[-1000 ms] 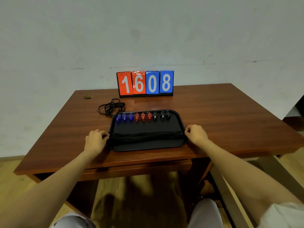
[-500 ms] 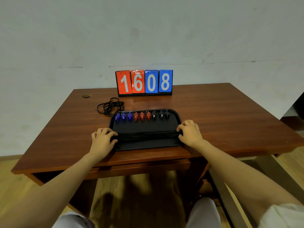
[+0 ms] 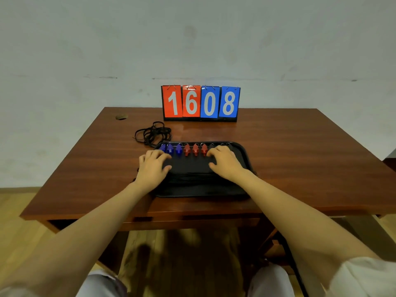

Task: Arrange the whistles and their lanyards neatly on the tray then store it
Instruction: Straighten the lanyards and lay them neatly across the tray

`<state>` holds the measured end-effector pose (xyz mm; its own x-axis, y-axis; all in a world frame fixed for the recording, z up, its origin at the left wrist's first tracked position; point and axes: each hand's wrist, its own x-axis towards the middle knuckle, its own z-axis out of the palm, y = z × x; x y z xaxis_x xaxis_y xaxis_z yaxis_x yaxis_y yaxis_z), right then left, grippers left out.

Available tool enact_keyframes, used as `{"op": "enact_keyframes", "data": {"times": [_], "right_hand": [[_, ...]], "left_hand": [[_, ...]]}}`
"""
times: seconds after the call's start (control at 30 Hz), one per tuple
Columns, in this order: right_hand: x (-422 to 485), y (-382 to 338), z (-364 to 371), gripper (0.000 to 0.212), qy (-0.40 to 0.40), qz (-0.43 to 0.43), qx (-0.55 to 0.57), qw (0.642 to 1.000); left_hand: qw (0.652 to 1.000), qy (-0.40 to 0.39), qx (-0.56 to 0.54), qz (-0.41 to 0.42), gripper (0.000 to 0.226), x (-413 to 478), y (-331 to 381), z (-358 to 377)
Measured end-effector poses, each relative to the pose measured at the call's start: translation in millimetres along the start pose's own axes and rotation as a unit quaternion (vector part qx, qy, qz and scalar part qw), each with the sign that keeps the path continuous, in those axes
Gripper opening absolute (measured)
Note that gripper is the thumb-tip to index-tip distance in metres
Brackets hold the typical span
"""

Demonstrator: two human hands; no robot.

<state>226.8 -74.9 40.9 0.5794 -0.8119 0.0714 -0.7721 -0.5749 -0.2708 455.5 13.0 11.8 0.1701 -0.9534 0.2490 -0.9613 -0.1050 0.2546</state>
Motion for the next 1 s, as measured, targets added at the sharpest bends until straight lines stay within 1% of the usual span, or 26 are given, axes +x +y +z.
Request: {"op": "enact_keyframes", "data": {"times": [0.13,0.27,0.4,0.5,0.57,0.67,0.77,0.87,0.93,1.0], "right_hand": [[58,-27,-1,0.033,-0.002,-0.028,-0.001,1.0],[125,-50,2,0.031,-0.02,-0.044,0.0,0.999],[184,-60,15,0.028,-0.073,-0.053,-0.014,0.996],[213,-62,30,0.034,-0.127,-0.053,-0.025,0.99],[225,-60,42,0.037,-0.149,-0.055,-0.024,0.987],[239,-52,59,0.03,-0.165,-0.054,-0.01,0.985],[246,-46,69,0.01,-0.159,-0.063,-0.017,0.985],[244,-43,69,0.008,-0.151,-0.073,-0.036,0.985],[241,-42,65,0.011,-0.111,-0.066,-0.035,0.991],[238,-43,57,0.015,-0.039,-0.063,-0.006,0.997]], "left_hand": [[0.999,0.014,0.001,-0.042,0.031,43,-23,-11],[0.998,-0.007,0.025,-0.059,0.028,86,-58,-15],[0.998,-0.055,-0.001,-0.04,0.032,121,-87,-3],[0.996,-0.085,-0.034,-0.007,0.031,138,-100,14],[0.994,-0.102,-0.038,0.005,0.031,146,-107,24],[0.99,-0.134,-0.044,-0.002,0.031,153,-121,34],[0.99,-0.132,-0.053,-0.02,0.033,151,-135,41],[0.994,-0.086,-0.035,-0.06,0.034,148,-142,44],[0.991,-0.073,-0.006,-0.115,0.036,147,-141,41],[0.986,-0.066,0.035,-0.149,0.035,147,-135,38]]}}
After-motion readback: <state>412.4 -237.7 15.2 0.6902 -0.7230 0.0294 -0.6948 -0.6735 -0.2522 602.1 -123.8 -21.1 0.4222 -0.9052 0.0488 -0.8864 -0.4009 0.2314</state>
